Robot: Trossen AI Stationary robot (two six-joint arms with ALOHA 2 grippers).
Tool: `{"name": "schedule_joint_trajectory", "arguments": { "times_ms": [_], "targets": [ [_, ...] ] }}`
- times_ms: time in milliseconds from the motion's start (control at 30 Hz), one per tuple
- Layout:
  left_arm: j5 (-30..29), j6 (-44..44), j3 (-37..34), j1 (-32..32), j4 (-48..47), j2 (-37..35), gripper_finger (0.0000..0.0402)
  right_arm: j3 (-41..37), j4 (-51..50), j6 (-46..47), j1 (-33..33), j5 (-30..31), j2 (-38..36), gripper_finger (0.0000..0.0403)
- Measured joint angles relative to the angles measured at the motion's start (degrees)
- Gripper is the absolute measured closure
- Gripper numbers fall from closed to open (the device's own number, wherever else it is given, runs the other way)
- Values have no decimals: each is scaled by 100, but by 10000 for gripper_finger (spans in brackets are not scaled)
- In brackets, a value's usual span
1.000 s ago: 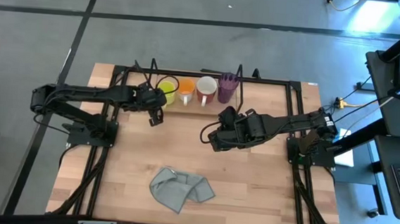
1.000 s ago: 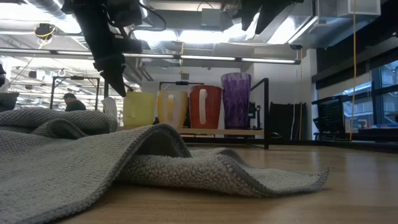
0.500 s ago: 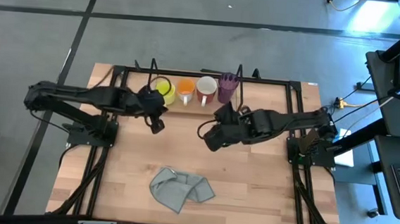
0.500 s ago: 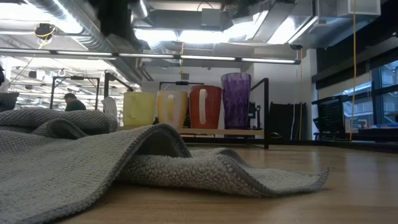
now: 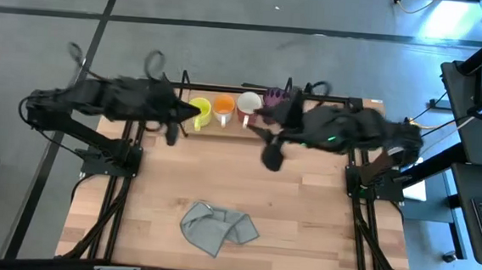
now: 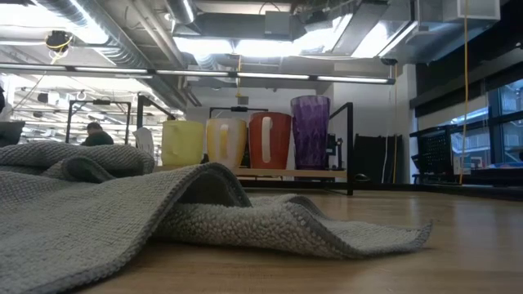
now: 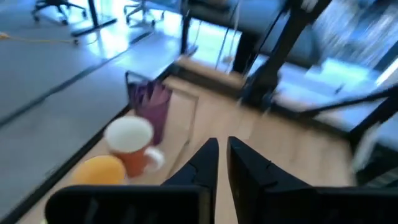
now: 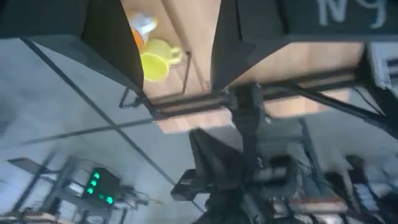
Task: Stack small to large cups/mugs on shelf
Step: Return to Home Position
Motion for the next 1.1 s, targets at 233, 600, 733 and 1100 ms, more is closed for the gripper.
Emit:
{"name": "schedule_joint_trajectory", "arguments": {
  "times_ms": [233, 600, 733, 1100],
  "targets": [
    [918, 238, 775, -528, -126, -167, 386, 0, -288, 868, 316, -575, -619, 215],
    [1327, 505, -1431, -1135, 2754, -1104, 390, -838, 127, 1227, 1144, -1196, -797, 215],
    [1390, 531, -3160, -1409, 4889, -1578, 381, -2312, 1812, 925, 1302, -1144, -1114, 215],
    [1671, 1300, -4641, -845, 5585, -3088, 366, -7553, 6442, 570, 1257, -1551, -4454, 215]
  ]
}}
